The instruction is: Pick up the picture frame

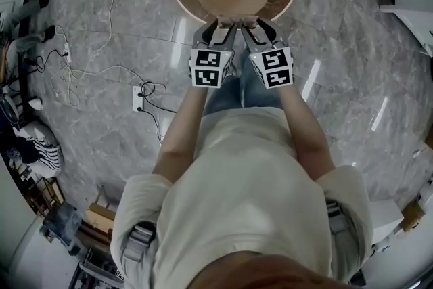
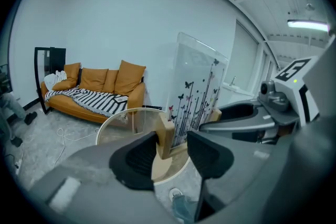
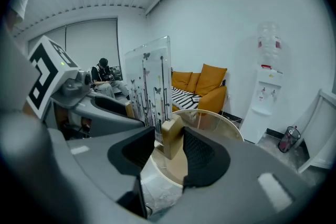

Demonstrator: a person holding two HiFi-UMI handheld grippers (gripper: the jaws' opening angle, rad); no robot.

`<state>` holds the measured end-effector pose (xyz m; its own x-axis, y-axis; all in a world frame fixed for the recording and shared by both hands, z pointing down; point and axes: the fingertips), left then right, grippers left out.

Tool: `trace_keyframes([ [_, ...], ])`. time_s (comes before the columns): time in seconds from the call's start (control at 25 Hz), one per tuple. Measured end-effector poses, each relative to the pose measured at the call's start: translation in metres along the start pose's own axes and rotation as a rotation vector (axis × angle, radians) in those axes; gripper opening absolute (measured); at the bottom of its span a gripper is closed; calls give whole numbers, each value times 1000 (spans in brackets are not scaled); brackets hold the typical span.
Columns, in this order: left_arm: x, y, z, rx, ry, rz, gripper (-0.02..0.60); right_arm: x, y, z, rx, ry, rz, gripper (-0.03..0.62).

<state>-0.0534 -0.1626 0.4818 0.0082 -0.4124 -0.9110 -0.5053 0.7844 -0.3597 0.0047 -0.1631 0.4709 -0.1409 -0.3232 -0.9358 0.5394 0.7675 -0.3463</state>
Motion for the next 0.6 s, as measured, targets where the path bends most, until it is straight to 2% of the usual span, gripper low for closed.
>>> trace_keyframes([
  [0.6, 61, 54, 18, 18, -63, 71, 184, 65, 41, -29, 1, 44, 103, 169],
])
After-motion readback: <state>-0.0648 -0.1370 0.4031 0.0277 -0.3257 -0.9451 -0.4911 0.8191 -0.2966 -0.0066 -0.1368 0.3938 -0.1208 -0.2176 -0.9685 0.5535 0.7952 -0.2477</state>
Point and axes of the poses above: the fingertips, and each gripper's own axes: y backward along the fingers, z to its right, x out of its top, and after that the axes turned 13 degrees about z, right-handed
